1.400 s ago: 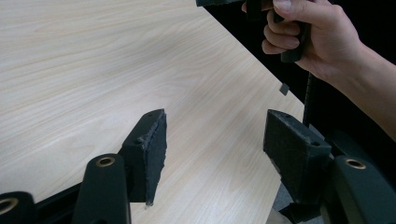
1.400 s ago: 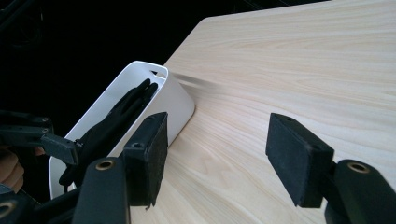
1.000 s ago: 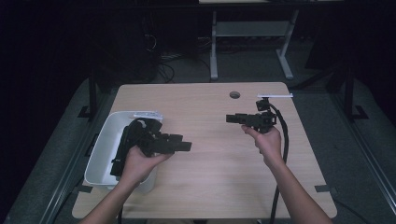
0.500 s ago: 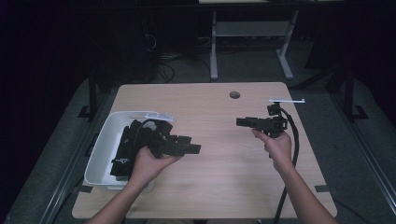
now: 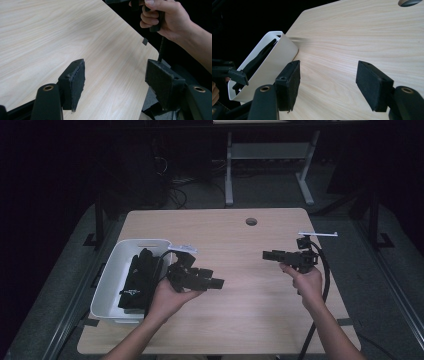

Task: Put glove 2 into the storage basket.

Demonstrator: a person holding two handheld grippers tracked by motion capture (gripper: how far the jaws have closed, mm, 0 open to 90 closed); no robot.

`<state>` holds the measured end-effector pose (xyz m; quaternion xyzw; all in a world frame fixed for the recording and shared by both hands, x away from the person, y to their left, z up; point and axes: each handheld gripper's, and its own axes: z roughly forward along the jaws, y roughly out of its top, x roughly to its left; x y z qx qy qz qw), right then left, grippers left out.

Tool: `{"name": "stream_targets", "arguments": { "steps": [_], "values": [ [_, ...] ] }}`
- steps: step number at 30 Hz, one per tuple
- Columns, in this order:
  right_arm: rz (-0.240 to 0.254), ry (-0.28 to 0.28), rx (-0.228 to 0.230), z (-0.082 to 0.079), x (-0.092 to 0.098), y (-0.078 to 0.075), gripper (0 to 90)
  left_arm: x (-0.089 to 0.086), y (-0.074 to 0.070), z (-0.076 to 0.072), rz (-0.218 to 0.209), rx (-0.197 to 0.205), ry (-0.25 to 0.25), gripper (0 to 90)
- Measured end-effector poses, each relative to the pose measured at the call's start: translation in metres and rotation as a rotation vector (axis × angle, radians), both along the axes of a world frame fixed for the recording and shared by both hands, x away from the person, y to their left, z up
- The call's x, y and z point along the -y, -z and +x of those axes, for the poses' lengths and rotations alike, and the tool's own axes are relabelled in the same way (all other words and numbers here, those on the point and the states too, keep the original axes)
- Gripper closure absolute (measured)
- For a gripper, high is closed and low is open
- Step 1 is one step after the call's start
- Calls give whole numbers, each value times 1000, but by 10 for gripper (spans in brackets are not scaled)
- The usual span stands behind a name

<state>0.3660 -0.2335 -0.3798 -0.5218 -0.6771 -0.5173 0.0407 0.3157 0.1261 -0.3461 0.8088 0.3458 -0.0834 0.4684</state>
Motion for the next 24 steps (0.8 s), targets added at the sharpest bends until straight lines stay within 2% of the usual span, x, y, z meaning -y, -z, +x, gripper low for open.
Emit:
{"name": "stream_targets", "arguments": {
  "steps": [10,20,24],
  "values": [
    [-9,18,-27,-8,15,12,355,9,7,-2,-2,-6,14,316],
    [-11,33,-30,-16,27,21,349,14,15,-6,3,5,23,306],
    [-17,37,-34,-18,31,23,348,16,19,-7,0,-3,17,301]
  ]
}}
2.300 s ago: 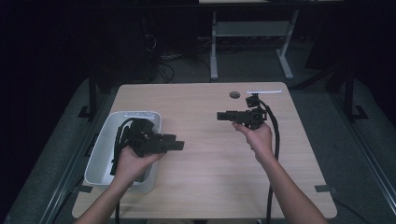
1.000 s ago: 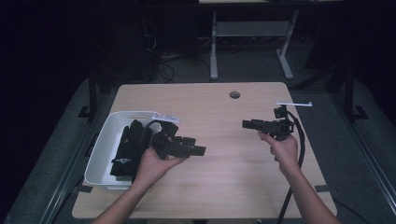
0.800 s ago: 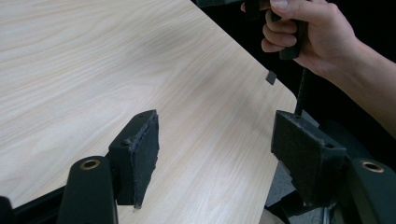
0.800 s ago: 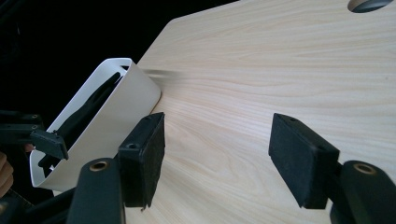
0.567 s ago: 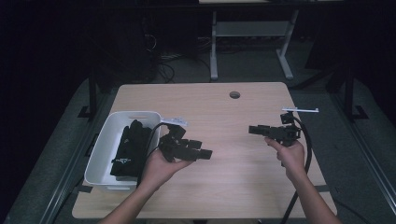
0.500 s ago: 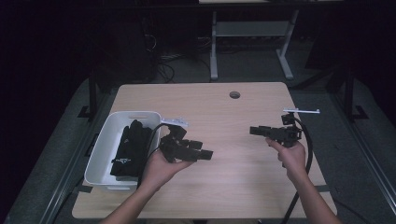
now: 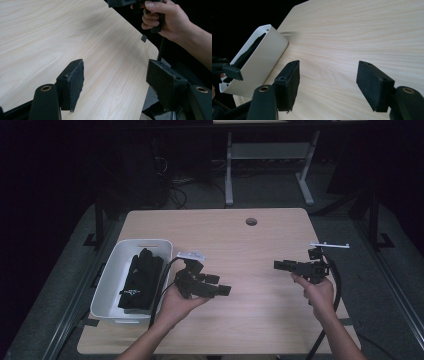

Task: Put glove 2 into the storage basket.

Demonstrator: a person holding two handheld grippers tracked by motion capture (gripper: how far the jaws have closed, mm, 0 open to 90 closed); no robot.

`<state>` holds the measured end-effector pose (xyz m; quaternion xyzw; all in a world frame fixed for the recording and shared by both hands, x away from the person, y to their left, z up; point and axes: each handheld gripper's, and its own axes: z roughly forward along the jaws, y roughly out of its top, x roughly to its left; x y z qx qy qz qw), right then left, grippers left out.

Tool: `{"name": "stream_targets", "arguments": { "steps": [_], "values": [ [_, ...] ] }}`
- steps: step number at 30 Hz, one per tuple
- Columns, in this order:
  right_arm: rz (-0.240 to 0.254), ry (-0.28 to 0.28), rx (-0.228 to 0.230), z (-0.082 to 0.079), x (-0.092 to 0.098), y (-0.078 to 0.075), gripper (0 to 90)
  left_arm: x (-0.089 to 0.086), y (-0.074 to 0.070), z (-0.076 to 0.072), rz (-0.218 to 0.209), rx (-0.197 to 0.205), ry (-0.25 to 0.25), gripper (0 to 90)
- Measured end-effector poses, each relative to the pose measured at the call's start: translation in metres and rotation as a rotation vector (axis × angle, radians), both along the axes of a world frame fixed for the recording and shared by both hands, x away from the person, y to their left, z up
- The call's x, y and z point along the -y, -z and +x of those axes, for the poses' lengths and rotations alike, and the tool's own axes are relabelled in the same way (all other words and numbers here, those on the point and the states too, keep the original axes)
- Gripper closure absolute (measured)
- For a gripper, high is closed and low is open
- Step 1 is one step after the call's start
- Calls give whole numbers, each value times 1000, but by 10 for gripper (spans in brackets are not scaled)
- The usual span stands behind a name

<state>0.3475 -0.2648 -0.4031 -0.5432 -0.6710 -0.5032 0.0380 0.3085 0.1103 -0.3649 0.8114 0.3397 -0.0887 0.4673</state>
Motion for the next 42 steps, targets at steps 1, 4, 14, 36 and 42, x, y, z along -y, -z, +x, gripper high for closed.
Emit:
{"name": "stream_targets", "arguments": {
  "steps": [1,4,14,36,42],
  "values": [
    [-3,1,-4,-1,1,1,348,0,1,0,-2,-1,2,298],
    [-4,8,-3,-3,5,3,348,1,4,-1,-4,-5,1,297],
    [-22,8,-18,-13,16,10,344,5,12,-4,5,0,11,297],
    [-12,38,-34,-36,42,29,332,17,26,-13,9,2,38,292],
    [-5,42,-39,-41,46,34,332,16,31,-15,6,-11,38,290]
  ]
}}
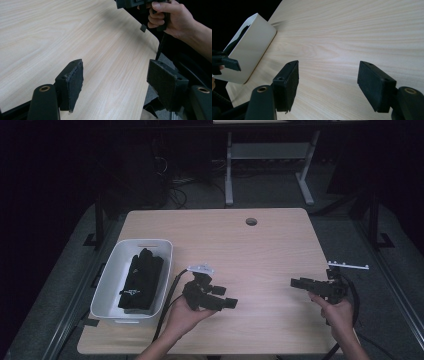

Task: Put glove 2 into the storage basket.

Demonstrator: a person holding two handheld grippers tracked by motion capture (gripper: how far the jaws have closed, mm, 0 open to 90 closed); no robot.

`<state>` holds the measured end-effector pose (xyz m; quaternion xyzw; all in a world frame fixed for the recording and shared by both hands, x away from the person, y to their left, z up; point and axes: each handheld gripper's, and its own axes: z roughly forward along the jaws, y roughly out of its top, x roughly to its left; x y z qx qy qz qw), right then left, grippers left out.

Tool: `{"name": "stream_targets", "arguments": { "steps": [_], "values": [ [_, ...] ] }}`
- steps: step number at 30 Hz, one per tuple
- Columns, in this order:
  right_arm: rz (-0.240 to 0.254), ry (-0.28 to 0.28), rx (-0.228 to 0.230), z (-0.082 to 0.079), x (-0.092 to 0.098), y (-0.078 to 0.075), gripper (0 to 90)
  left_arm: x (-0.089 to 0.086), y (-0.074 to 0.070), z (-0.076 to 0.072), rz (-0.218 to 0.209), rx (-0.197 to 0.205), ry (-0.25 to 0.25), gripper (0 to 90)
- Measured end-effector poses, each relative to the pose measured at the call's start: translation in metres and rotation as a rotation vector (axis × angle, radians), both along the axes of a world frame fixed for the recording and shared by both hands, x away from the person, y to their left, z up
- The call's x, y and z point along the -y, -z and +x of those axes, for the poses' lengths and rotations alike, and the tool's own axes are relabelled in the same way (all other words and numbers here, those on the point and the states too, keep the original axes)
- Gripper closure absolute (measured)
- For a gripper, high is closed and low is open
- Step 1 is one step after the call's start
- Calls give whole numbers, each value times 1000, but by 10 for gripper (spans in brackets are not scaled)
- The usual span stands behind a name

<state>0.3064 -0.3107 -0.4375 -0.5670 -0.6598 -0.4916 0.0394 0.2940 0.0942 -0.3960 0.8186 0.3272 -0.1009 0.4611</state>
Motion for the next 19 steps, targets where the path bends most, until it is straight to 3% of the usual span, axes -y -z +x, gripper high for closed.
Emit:
{"name": "stream_targets", "arguments": {
  "steps": [19],
  "values": [
    [-3,0,18,-18,7,11,313,-1,10,-4,5,-9,10,289]
  ]
}}
